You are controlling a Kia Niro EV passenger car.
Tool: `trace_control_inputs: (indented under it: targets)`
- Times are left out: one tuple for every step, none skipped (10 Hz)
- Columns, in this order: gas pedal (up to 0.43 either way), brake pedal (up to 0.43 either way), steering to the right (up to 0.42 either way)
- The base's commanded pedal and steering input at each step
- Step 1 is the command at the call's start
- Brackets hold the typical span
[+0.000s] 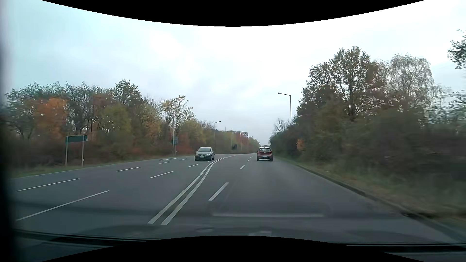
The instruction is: Follow the waypoints while adhering to traffic rules and regulations
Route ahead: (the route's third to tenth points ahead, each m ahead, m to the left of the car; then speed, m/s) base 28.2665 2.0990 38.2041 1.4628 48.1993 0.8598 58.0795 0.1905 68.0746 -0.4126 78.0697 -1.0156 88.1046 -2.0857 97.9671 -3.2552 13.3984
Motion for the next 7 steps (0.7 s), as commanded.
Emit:
trace_control_inputs:
  targets:
    - [0.299, 0.0, -0.02]
    - [0.299, 0.0, -0.02]
    - [0.287, 0.0, -0.02]
    - [0.287, 0.0, -0.018]
    - [0.287, 0.0, -0.015]
    - [0.287, 0.0, -0.011]
    - [0.268, 0.0, -0.008]
